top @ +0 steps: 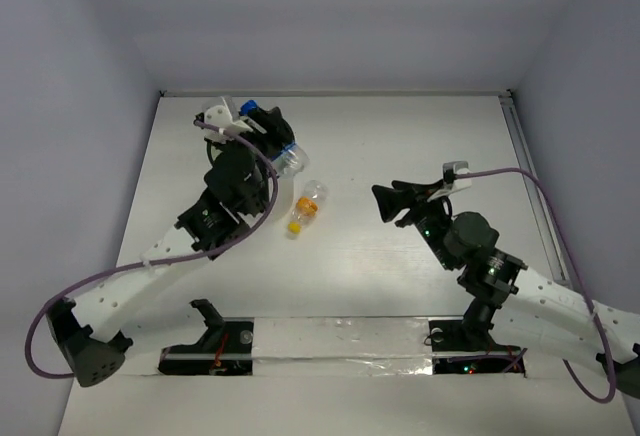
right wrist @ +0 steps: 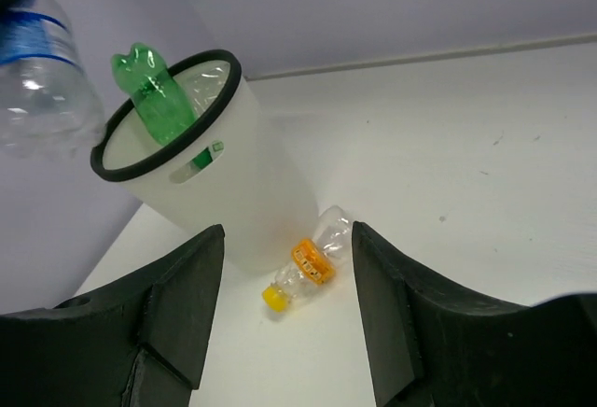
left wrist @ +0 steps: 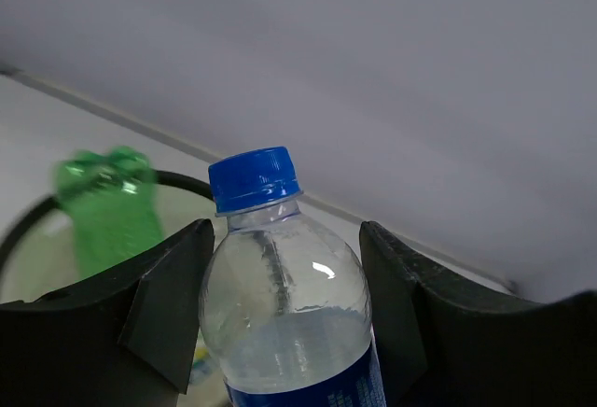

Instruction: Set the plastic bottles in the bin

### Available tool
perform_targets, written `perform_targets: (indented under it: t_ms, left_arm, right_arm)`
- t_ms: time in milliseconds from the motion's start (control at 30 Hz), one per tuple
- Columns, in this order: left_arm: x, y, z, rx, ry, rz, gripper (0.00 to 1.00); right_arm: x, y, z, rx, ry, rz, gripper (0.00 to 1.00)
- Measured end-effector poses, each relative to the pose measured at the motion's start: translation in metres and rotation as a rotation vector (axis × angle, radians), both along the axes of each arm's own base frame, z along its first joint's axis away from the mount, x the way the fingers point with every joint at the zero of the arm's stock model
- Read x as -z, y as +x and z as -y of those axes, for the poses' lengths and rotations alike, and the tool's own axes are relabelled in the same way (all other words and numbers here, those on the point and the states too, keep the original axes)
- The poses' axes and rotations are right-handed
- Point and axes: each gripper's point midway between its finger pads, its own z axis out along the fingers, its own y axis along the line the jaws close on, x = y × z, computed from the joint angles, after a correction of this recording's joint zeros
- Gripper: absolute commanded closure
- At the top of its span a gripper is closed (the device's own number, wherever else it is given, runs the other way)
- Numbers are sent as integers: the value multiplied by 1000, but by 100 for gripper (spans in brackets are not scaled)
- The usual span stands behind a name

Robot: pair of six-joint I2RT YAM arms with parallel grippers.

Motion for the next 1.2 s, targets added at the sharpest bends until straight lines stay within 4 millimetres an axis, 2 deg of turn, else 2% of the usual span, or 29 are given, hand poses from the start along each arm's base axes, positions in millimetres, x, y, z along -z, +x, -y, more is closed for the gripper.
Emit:
perform_targets:
  t_ms: [133, 300, 567, 733, 800, 833, 867, 900, 933, 1000, 1200]
  left_arm:
    - [19, 38, -43, -203, 131, -43, 60]
    - [38, 67, -60, -333, 310, -85, 60]
    - [36, 76, -76, -493, 548, -57, 59]
    - [62, 78, -78, -546, 664, -80, 56]
    - [71, 79, -75, -542, 685, -81, 51]
    - [71, 79, -74, -541, 680, -76, 42]
    - [71, 78, -73, -538, 669, -71, 38]
    - [72, 76, -72, -537, 660, -72, 33]
    - [74, 75, -70, -534, 656, -79, 22]
    - [83, 76, -67, -521, 658, -104, 12]
    - [90, 70, -66, -463, 621, -145, 4]
  right_arm:
    - [-11, -5, 5, -5, 32, 21, 37]
    - [-16, -8, 7, -16, 47, 33, 37]
    - [-11, -9, 3, -37, 27, 20, 36]
    - [-2, -6, -3, -40, 3, 1, 36]
    - [4, -5, -6, -42, -10, -10, 36]
    - [7, -4, -8, -44, -18, -17, 35]
    - [10, -3, -9, -45, -23, -24, 33]
    - [13, -2, -11, -47, -31, -30, 31]
    - [16, -1, -13, -47, -40, -40, 26]
    - [23, 2, -19, -51, -57, -65, 18]
    - [44, 13, -50, -84, -93, -173, 12]
